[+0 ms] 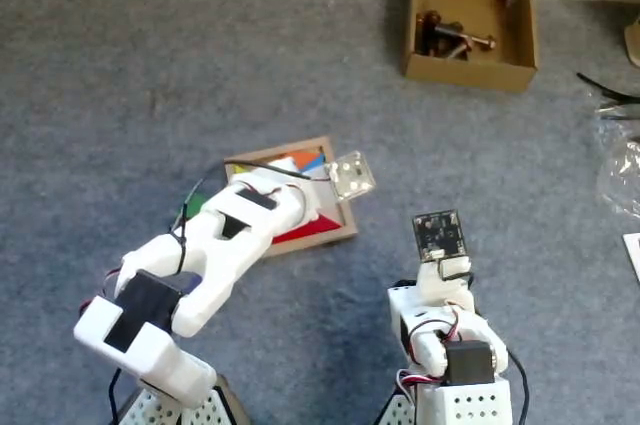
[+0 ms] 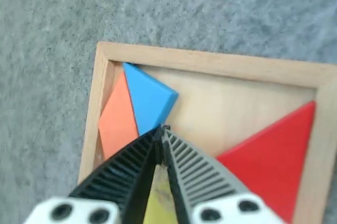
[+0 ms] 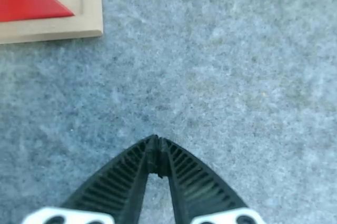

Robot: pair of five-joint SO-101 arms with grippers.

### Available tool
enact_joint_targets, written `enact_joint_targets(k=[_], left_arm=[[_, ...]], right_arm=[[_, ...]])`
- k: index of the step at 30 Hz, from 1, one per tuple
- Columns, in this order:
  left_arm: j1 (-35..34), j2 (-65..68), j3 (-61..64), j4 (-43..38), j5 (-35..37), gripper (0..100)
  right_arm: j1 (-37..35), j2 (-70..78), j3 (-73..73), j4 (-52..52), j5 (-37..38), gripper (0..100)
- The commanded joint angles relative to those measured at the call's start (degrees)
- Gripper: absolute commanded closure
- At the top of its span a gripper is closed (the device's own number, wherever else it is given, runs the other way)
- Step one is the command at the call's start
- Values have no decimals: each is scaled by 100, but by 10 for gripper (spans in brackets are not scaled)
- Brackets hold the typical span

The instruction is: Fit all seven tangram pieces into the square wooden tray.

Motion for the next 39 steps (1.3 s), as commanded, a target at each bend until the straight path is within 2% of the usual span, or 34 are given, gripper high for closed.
enact_joint_targets(k=[1,6,14,31,35,39], left_arm=[[-374,-532,-145,53,35,995],[-637,-752,-92,123,35,995],[-611,-804,-119,114,35,995],[699,-743,48,-721,9,995],[716,-708,330,-1336,9,995],[708,-268,303,-1574,35,995]], right_arm=[[-57,-48,673,-101,-44,993],[-57,-48,673,-101,-44,993],[-57,-48,673,-101,-44,993],[-57,-48,673,-101,-44,993],[-57,-48,673,-101,-44,993],[-57,-48,673,-101,-44,993]])
